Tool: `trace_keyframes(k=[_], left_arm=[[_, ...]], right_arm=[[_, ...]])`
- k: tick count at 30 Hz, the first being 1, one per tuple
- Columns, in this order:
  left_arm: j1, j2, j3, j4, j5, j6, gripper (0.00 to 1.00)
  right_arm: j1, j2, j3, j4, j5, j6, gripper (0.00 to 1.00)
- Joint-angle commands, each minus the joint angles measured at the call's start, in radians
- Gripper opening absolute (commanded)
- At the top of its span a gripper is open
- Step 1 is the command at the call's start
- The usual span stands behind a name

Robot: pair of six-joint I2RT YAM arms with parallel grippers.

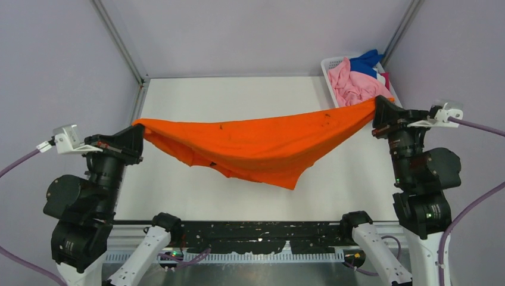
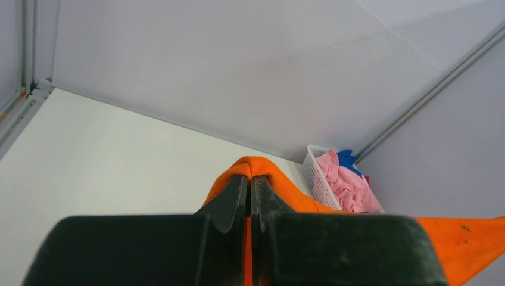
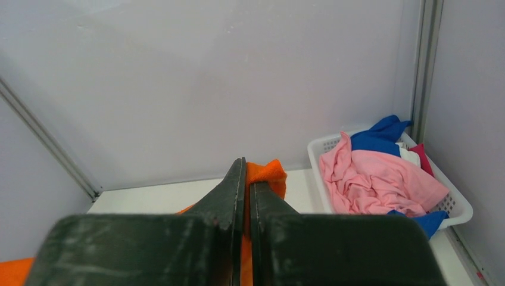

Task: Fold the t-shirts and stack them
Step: Flatten out the tshirt

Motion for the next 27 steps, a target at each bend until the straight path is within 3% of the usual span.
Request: trace_keyframes(k=[1, 7, 11, 16, 20, 22, 24, 25, 27], left_arm=[[0.004, -0.020, 0.058, 0.006, -0.026, 0.027, 0.00], [0.005, 0.057, 0.004, -0.058, -0.093, 0.004, 0.00], [0.019, 0.213, -0.080, -0.093, -0.163, 0.002, 0.00], [0.155, 0.458, -0.245, -0.012, 0.050, -0.019, 0.00], [0.242, 0.679, -0.246, 0.029, 0.187, -0.031, 0.00], [0.253, 0.756, -0.230, 0.038, 0.205, -0.027, 0.00], [0.256, 0.805, -0.223, 0.043, 0.199, -0.030, 0.00], [0.255, 0.815, -0.225, 0.044, 0.198, -0.032, 0.00], [0.256, 0.825, -0.233, 0.046, 0.198, -0.033, 0.00]], right_arm=[[-0.004, -0.059, 0.084, -0.012, -0.069, -0.014, 0.05], [-0.003, -0.017, 0.077, -0.094, -0.060, 0.017, 0.05], [-0.003, 0.101, 0.013, -0.118, -0.026, 0.052, 0.05], [-0.002, 0.343, -0.128, -0.029, -0.035, 0.111, 0.05], [-0.002, 0.621, -0.075, 0.085, 0.007, 0.092, 0.07], [0.002, 0.791, 0.029, 0.062, 0.043, 0.071, 0.27], [0.011, 0.864, 0.096, 0.015, 0.093, 0.059, 0.53], [0.016, 0.877, 0.112, -0.014, 0.108, 0.053, 0.75], [0.033, 0.876, 0.121, -0.046, 0.130, 0.039, 0.95]])
